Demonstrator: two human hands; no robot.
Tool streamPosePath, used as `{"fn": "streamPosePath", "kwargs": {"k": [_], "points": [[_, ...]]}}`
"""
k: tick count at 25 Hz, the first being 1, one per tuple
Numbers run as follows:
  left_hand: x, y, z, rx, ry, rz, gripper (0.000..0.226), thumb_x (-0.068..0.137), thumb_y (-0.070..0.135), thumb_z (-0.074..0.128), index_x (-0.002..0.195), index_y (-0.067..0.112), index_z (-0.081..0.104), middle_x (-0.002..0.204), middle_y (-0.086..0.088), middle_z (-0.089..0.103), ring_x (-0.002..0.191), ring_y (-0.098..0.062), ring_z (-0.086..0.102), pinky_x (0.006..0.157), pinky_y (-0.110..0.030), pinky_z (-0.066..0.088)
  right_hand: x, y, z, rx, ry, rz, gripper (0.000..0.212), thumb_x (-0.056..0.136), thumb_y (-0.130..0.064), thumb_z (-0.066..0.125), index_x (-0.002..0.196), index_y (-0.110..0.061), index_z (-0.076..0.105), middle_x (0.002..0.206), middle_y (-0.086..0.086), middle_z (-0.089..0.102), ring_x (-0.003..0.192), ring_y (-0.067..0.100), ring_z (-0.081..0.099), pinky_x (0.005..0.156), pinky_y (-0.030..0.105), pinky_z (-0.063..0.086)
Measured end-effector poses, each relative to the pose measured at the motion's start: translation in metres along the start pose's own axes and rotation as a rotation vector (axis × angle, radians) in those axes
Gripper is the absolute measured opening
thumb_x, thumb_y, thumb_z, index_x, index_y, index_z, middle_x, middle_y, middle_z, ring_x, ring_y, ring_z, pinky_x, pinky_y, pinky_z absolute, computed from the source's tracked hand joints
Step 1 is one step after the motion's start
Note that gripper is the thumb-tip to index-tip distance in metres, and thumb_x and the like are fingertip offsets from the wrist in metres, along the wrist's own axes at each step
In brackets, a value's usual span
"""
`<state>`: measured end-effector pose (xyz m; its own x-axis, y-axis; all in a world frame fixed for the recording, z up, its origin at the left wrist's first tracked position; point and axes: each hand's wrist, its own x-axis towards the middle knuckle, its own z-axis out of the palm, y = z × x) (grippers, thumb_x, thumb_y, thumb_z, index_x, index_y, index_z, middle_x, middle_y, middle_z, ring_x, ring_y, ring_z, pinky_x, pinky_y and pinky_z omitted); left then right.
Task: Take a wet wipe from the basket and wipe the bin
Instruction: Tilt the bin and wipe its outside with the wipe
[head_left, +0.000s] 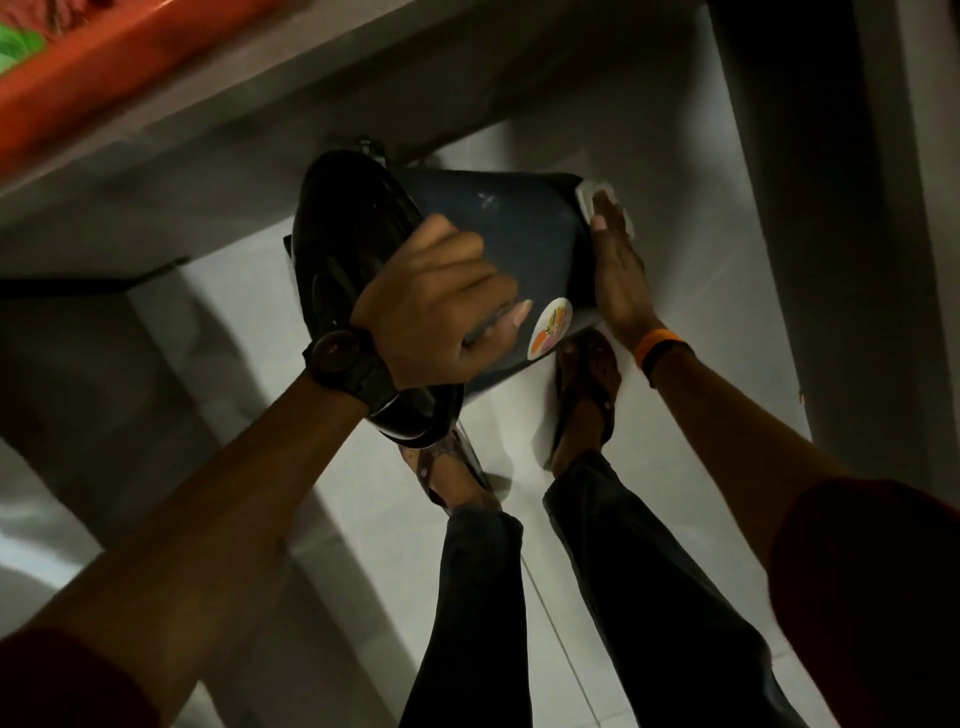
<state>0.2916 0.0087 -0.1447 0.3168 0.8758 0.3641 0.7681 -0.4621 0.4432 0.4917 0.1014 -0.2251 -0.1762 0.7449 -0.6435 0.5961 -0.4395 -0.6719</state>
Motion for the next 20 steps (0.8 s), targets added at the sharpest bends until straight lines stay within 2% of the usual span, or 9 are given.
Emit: {"fn": "streamPosePath", "kwargs": {"k": [3,5,8,11,13,15,17,19,20], "points": [[0.013,0.0,0.003,0.06,-0.056,0.027,0.037,0.093,0.023,0.054,0.058,0.014,0.052,0.052,-0.006,0.055,0.055,-0.026,0.052,0.063,-0.037,0.045,0.001,-0.031,0.0,-0.067,-0.085,0.008,0.053,0.111,-0.042,0.028,0.158,-0.021,0.033,0.166,0.005,0.033,0.155,0.023,0.029,0.13,0.037,0.02],[0.018,0.01,0.01,0.104,-0.099,0.08,0.039,0.093,0.026,0.054,0.056,0.015,0.056,0.052,-0.005,0.06,0.056,-0.026,0.057,0.062,-0.034,0.047,-0.013,-0.059,0.017,-0.089,-0.28,-0.206,0.053,0.108,-0.042,0.03,0.153,-0.017,0.043,0.162,0.004,0.041,0.153,0.019,0.034,0.124,0.018,0.021],[0.017,0.019,0.012,0.091,-0.218,0.111,0.035,0.09,0.024,0.06,0.056,0.015,0.059,0.052,-0.006,0.063,0.054,-0.026,0.057,0.057,-0.032,0.049,-0.019,-0.049,0.016,-0.182,-0.43,-0.478,0.046,0.11,-0.038,0.029,0.152,-0.028,0.043,0.16,-0.015,0.04,0.147,-0.015,0.028,0.122,0.008,0.002],[0.015,0.026,0.008,0.069,-0.274,0.083,0.035,0.09,0.022,0.06,0.055,0.015,0.055,0.048,-0.005,0.057,0.049,-0.025,0.052,0.051,-0.031,0.047,0.0,-0.018,-0.031,-0.371,-0.173,-0.114,0.048,0.112,-0.04,0.024,0.157,-0.028,0.034,0.167,-0.003,0.031,0.157,0.012,0.022,0.129,0.03,0.005],[0.02,0.034,0.013,0.058,-0.281,0.126,0.044,0.098,0.023,0.045,0.056,0.014,0.054,0.046,-0.005,0.055,0.047,-0.025,0.05,0.051,-0.031,0.048,0.001,-0.005,-0.043,-0.47,-0.186,0.038,0.051,0.112,-0.041,0.02,0.161,-0.027,0.023,0.171,-0.001,0.02,0.16,0.02,0.01,0.128,0.033,0.0],[0.028,0.04,0.014,0.029,-0.268,0.098,0.051,0.101,0.023,0.035,0.056,0.014,0.054,0.044,-0.006,0.055,0.045,-0.026,0.05,0.05,-0.031,0.048,-0.024,-0.011,-0.029,-0.394,-0.288,-0.199,0.051,0.11,-0.042,0.021,0.16,-0.029,0.025,0.17,-0.008,0.023,0.156,-0.004,0.01,0.123,0.016,-0.006],[0.032,0.038,0.008,0.018,-0.234,-0.003,0.038,0.094,0.022,0.051,0.057,0.014,0.057,0.049,-0.007,0.059,0.047,-0.026,0.055,0.052,-0.03,0.045,-0.061,-0.006,-0.016,-0.188,-0.415,-0.47,0.049,0.11,-0.047,0.022,0.158,-0.039,0.025,0.163,-0.029,0.022,0.146,-0.025,0.009,0.122,0.007,-0.002],[0.037,0.03,0.001,0.032,-0.223,-0.18,0.031,0.087,0.025,0.06,0.057,0.017,0.055,0.05,-0.008,0.058,0.047,-0.026,0.054,0.052,-0.027,0.039,-0.074,0.011,-0.014,-0.112,-0.377,-0.497,0.047,0.111,-0.044,0.024,0.157,-0.041,0.023,0.162,-0.032,0.023,0.149,-0.019,0.014,0.127,0.015,0.008],[0.04,0.024,-0.001,0.032,-0.22,-0.287,0.034,0.087,0.026,0.059,0.055,0.02,0.049,0.048,-0.007,0.053,0.045,-0.025,0.05,0.053,-0.026,0.034,-0.07,0.016,-0.019,-0.052,-0.293,-0.321,0.045,0.111,-0.04,0.028,0.156,-0.039,0.028,0.164,-0.022,0.028,0.153,-0.009,0.02,0.13,0.026,0.015]]}}
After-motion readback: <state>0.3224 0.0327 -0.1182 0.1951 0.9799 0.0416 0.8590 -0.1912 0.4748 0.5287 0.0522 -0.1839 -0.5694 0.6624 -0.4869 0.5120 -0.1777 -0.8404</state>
